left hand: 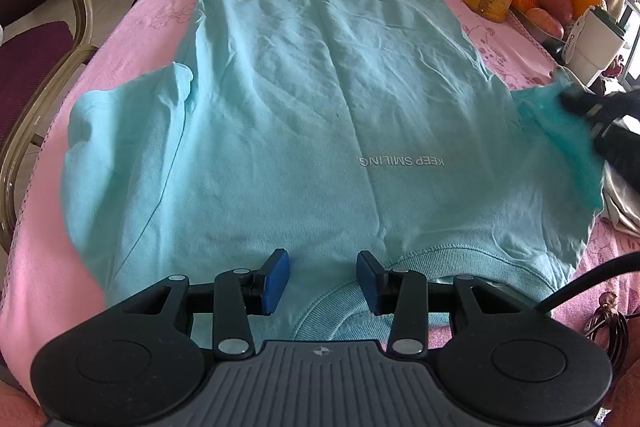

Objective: Fold clothes

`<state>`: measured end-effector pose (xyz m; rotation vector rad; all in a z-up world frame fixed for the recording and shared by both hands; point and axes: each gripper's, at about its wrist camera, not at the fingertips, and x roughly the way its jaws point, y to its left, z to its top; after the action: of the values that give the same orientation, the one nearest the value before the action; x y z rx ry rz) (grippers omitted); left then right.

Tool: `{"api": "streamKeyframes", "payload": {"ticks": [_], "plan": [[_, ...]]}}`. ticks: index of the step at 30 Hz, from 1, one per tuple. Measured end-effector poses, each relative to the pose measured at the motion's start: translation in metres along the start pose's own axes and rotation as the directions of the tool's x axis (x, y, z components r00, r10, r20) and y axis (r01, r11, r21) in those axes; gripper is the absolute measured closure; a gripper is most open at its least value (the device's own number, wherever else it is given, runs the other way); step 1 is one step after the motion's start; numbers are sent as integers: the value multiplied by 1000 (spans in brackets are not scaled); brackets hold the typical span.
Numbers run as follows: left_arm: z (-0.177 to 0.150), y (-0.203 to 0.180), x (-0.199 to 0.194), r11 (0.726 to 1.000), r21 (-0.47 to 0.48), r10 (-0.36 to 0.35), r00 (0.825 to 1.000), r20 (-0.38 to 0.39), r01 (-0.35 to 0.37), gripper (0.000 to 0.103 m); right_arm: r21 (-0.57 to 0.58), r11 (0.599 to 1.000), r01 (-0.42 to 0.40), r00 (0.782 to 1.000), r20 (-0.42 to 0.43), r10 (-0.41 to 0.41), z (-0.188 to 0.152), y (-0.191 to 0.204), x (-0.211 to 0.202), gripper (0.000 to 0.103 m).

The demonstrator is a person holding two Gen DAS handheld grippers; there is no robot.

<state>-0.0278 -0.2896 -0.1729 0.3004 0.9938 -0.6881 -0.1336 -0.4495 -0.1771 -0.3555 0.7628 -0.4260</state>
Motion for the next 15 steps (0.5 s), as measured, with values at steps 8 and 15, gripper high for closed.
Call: {"api": "streamKeyframes", "payload": {"ticks": [8, 15], "plan": [[0, 3, 0, 1000, -4, -8, 1000, 1, 8, 62, 38, 965, -261, 965, 21, 260, 12, -5, -19, 63], [1, 2, 0, 1000, -1, -8, 1000, 1, 8, 60, 594, 780, -196, 974, 29, 223, -3, -93, -8, 88]]}}
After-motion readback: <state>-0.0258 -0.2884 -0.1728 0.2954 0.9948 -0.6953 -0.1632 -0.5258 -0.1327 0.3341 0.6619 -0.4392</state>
